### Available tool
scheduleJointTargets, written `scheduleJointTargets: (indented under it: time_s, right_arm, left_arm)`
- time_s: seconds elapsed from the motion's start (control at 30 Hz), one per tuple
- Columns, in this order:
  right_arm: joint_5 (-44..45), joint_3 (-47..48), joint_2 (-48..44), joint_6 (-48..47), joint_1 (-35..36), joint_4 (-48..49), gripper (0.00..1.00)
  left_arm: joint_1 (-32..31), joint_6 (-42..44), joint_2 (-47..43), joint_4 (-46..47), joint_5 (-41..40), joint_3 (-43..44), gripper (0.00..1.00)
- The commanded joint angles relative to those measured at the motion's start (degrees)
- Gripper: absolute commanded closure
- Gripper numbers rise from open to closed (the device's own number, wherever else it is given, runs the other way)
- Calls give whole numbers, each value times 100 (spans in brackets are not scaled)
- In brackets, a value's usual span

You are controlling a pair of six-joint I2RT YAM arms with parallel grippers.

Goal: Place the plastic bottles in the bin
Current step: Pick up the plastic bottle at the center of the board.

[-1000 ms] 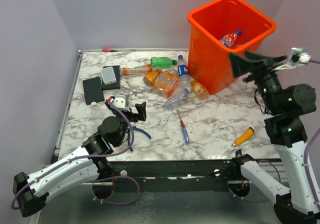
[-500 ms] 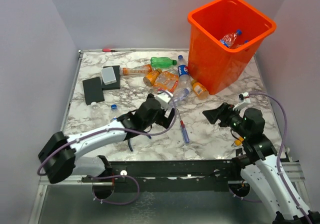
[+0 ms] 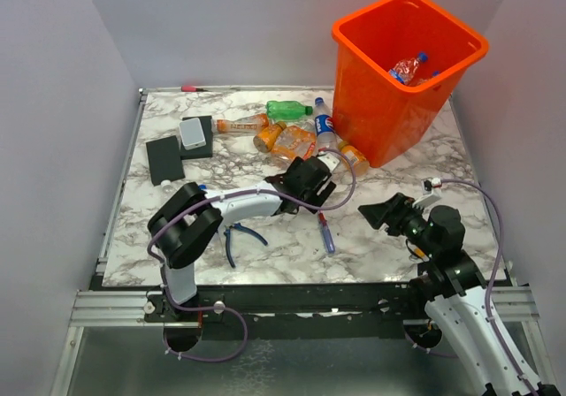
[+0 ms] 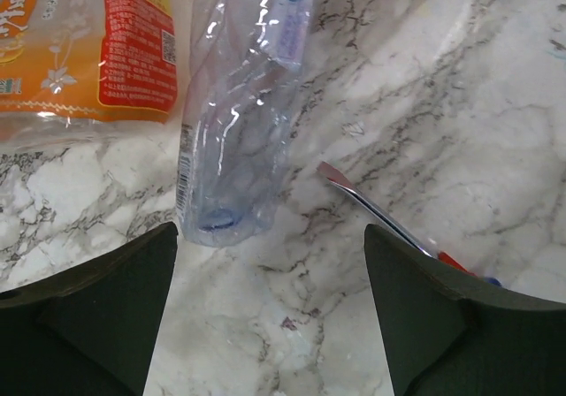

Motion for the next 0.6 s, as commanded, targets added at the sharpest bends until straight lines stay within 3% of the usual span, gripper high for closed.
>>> scheduleJointTargets:
  time_s: [0.0, 0.2, 0.33, 0.5, 0.57]
  right_arm:
    - [176, -30, -251, 51, 45, -206, 22]
    - [190, -39, -264, 87, 43, -168, 21]
    - [181, -18, -214, 73, 43, -128, 21]
    - [167, 50, -182, 31, 44, -133, 21]
    - [163, 81, -159, 1, 43, -120, 22]
  left_arm:
    - [170, -69, 482, -119, -479, 499, 15]
    - [219, 7, 975, -153, -686, 867, 23]
    - [273, -39, 1079, -160, -764, 884, 43]
    - [283, 22, 1086, -147, -837, 772, 53]
    - [285, 61, 1048, -117, -908, 700, 65]
